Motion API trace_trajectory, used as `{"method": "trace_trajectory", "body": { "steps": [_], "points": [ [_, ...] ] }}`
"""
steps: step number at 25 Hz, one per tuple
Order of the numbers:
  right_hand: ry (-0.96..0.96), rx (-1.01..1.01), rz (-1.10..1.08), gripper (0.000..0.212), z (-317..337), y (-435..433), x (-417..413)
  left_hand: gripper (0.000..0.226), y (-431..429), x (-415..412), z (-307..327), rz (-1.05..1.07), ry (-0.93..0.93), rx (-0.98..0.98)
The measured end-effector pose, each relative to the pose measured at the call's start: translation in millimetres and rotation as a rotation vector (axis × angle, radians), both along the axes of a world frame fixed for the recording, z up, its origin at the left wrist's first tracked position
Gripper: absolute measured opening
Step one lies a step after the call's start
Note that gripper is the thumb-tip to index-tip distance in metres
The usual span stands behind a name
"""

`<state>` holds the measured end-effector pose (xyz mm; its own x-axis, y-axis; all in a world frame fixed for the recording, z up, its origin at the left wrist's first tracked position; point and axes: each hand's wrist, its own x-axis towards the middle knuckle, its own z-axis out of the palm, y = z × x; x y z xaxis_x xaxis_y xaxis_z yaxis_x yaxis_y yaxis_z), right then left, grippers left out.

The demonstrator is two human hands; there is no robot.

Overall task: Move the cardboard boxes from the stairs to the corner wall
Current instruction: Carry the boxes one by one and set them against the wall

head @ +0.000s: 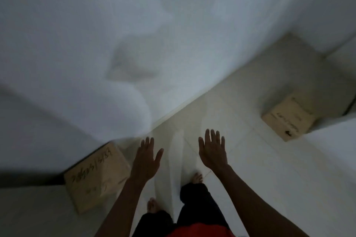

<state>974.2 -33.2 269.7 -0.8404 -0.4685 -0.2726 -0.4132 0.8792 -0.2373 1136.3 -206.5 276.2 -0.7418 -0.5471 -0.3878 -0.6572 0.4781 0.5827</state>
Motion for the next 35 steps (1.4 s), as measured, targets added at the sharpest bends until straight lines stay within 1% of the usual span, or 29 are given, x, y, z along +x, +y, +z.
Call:
{"method": "trace_trajectory", "body": {
  "steps": [2, 3, 4, 7, 9, 12, 13, 15, 17, 20, 24, 27, 29, 31, 33, 35],
  "points": [
    [0.024, -0.029, -0.117, 0.093, 15, 40, -24, 0.071, 16, -47, 10, -0.149, -0.009, -0.003],
    [0.035, -0.043, -0.2, 0.099, 20, 61, -41, 0.071, 25, -78, 13, -0.222, -0.007, -0.016],
    [0.034, -0.041, -0.269, 0.099, 25, 78, -59, 0.072, 33, -107, 15, -0.282, -0.011, -0.033],
    [0.028, -0.048, -0.409, 0.093, 33, 122, -114, 0.071, 54, -197, 21, -0.427, -0.018, -0.08],
    [0.025, -0.029, -0.475, 0.083, 30, 150, -152, 0.071, 73, -255, 22, -0.487, -0.012, -0.099],
    [-0.021, -0.041, -0.546, 0.091, 28, 186, -198, 0.071, 106, -322, 23, -0.522, -0.026, -0.083],
    [-0.035, -0.041, -0.573, 0.084, 24, 200, -218, 0.071, 119, -345, 22, -0.542, -0.029, -0.074],
    [-0.077, -0.036, -0.646, 0.064, 15, 224, -257, 0.071, 144, -389, 15, -0.571, -0.053, -0.042],
    [-0.094, -0.066, -0.731, 0.056, 2, 249, -290, 0.069, 169, -432, 3, -0.574, -0.092, -0.007],
    [-0.121, -0.086, -0.784, 0.057, -13, 280, -337, 0.069, 200, -494, -14, -0.62, -0.136, 0.0],
    [-0.151, -0.112, -0.89, 0.058, -29, 320, -427, 0.067, 248, -611, -34, -0.753, -0.158, -0.019],
    [-0.176, -0.122, -0.925, 0.058, -39, 346, -490, 0.065, 288, -692, -42, -0.866, -0.142, -0.085],
    [-0.2, -0.134, -0.945, 0.059, -49, 370, -537, 0.065, 318, -749, -58, -0.898, -0.168, -0.092],
    [-0.239, -0.136, -0.977, 0.059, -75, 401, -585, 0.065, 351, -798, -82, -0.901, -0.184, -0.07],
    [-0.265, -0.151, -1.005, 0.058, -116, 435, -637, 0.066, 382, -849, -120, -0.881, -0.206, -0.062],
    [-0.296, -0.181, -1.055, 0.057, -165, 466, -685, 0.069, 410, -892, -169, -0.803, -0.227, -0.014]
  ]
}}
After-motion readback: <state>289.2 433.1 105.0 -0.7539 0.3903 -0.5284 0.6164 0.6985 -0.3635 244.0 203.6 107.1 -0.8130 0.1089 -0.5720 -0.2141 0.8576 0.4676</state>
